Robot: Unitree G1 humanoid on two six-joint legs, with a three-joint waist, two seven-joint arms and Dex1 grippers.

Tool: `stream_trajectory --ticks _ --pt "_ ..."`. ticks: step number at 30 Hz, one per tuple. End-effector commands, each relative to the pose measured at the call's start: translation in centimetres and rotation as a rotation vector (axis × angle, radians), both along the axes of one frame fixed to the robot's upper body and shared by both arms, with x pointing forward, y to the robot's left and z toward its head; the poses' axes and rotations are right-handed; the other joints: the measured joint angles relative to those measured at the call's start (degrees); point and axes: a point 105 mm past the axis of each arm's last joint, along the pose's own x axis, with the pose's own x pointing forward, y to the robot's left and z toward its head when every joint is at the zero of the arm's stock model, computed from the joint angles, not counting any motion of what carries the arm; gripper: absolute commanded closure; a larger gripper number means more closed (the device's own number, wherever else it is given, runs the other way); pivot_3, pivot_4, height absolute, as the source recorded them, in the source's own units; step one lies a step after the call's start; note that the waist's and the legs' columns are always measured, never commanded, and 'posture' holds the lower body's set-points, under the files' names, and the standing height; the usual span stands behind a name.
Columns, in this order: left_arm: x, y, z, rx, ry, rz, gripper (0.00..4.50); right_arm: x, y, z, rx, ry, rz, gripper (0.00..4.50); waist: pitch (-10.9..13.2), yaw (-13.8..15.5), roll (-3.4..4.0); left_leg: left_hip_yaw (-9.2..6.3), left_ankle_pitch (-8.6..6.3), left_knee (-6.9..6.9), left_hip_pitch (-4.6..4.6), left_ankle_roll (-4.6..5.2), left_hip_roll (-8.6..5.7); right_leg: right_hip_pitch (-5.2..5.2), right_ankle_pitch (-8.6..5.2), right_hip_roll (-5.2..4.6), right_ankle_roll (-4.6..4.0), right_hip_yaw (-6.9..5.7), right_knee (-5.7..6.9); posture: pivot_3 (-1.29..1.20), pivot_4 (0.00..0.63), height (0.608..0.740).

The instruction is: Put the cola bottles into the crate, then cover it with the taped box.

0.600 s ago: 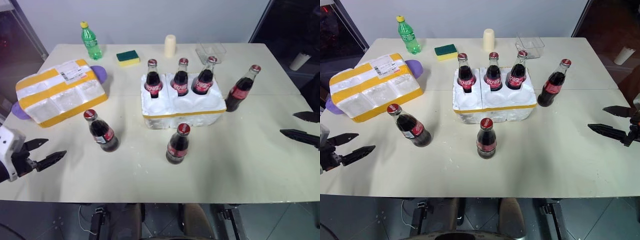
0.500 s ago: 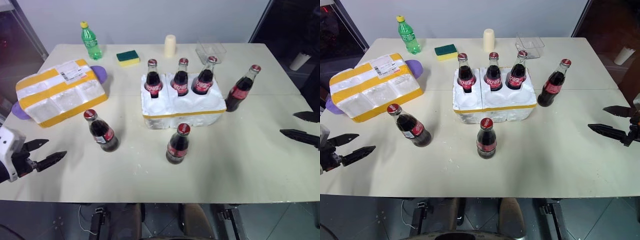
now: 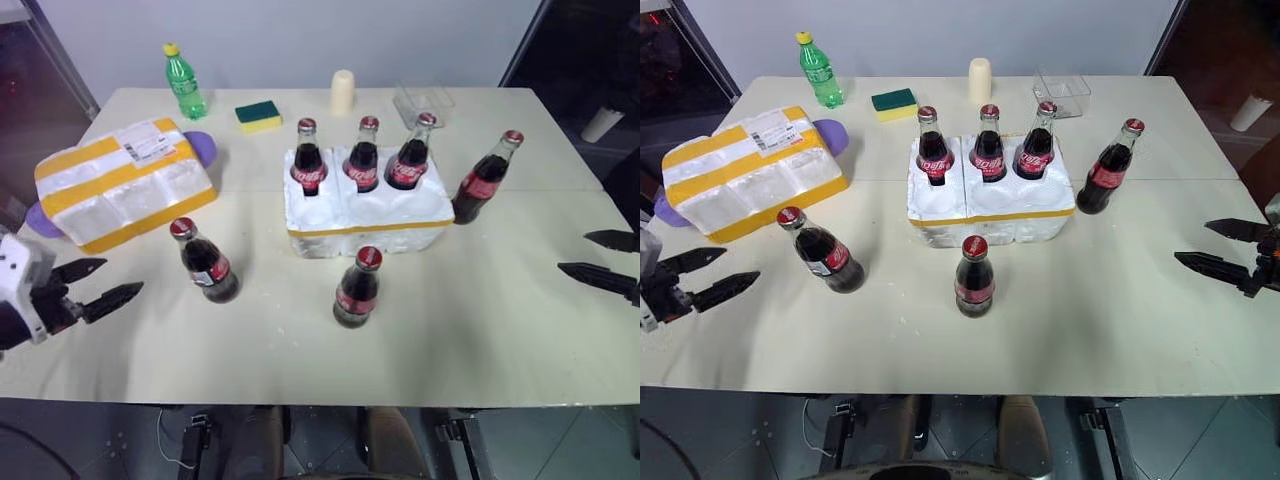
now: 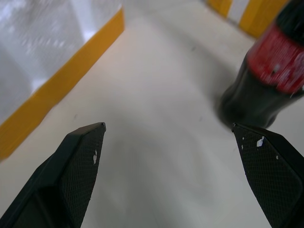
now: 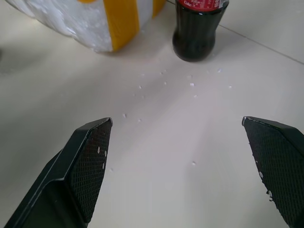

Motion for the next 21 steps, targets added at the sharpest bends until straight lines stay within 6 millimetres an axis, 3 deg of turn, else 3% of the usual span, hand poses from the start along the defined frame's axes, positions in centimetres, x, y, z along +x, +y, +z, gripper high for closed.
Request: stream_trajectory --ticks 1,6,10,14,21 --pt "0.6 -2.1 1.6 -0.043 -0.022 -0.132 0.04 -0.4 1.0 3.9 0.039 -0.081 0.069 0.0 0.0 -0.04 0.01 0.0 0.0 0.0 0.0 0.0 0.0 0.0 0.0 0.0 0.0 0.0 0.01 0.0 0.15 0.739" --pt "0.1 -4.3 1.4 -0.009 0.084 -0.334 0.04 -1.8 3.9 7.9 0.128 -0.111 0.216 0.0 0.04 -0.4 0.07 0.0 0.0 -0.06 0.0 0.01 0.01 -0.05 0.0 0.04 0.03 0.0 0.05 0.0 0.15 0.739" --pt "-0.1 -4.4 1.5 0.025 0.138 -0.409 0.04 -2.5 5.7 10.3 0.144 -0.144 0.268 0.0 0.07 -0.29 0.13 0.01 0.0 -0.07 0.02 0.01 0.01 -0.1 -0.01 0.04 0.0 0.01 0.11 0.0 0.15 0.739" --pt "0.6 -4.5 1.6 0.028 0.121 -0.426 0.04 -3.2 7.2 11.2 0.139 -0.156 0.306 0.0 0.06 -0.1 0.11 0.02 0.0 -0.05 0.0 0.0 0.02 -0.08 -0.01 0.03 0.0 0.01 0.06 0.0 0.15 0.739" --pt "2.7 -6.6 0.1 0.038 0.052 -0.449 0.04 -4.9 10.2 11.1 0.145 -0.104 0.423 0.0 0.07 0.22 0.11 0.03 0.0 -0.05 -0.04 0.01 0.02 -0.09 0.01 0.03 0.03 0.02 0.07 0.0 0.15 0.739"
